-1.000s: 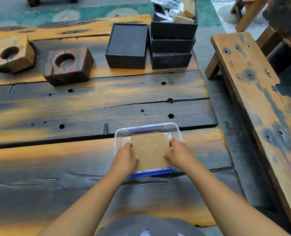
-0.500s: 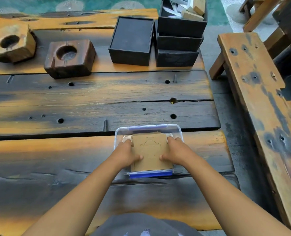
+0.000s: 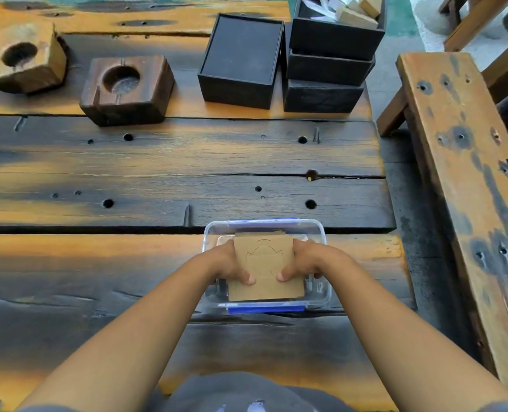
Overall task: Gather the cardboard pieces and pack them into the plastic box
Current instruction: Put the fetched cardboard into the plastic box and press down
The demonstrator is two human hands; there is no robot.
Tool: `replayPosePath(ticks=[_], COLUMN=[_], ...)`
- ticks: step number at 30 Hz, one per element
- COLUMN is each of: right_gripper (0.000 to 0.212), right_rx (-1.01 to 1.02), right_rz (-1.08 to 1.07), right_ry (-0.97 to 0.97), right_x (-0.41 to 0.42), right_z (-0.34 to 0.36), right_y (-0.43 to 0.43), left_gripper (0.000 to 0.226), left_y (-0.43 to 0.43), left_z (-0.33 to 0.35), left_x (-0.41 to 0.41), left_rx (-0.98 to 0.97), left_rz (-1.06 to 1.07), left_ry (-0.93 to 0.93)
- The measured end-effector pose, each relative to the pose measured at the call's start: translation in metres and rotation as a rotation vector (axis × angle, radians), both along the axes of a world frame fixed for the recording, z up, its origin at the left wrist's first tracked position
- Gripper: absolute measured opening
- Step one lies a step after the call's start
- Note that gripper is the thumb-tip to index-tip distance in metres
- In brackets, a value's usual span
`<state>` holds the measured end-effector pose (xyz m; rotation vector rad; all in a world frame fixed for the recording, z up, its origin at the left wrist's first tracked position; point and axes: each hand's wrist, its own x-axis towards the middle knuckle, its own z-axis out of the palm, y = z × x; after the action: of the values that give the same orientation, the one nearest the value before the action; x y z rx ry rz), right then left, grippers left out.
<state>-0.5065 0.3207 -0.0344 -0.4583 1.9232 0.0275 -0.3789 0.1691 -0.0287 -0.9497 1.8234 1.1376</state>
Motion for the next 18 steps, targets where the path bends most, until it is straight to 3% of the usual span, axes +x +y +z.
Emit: replayPosePath(ticks=[8, 18], right_gripper=[0.102, 0.092], right_rx=[-0.021, -0.025], right_rz=[-0.056, -0.111], right_ry=[-0.082, -0.142], right_x=[-0.004, -0.008], right_z=[0.001, 0.001], right_y=[0.0, -0.002], left_gripper=[0.078, 0.079], left_y=[-0.008, -0.007], left_z=[-0.001, -0.01], left_x=[-0.005, -0.003], left_rx=[0.064, 0.072], left_rz=[0.032, 0.02], left_ry=[-0.111, -0.13])
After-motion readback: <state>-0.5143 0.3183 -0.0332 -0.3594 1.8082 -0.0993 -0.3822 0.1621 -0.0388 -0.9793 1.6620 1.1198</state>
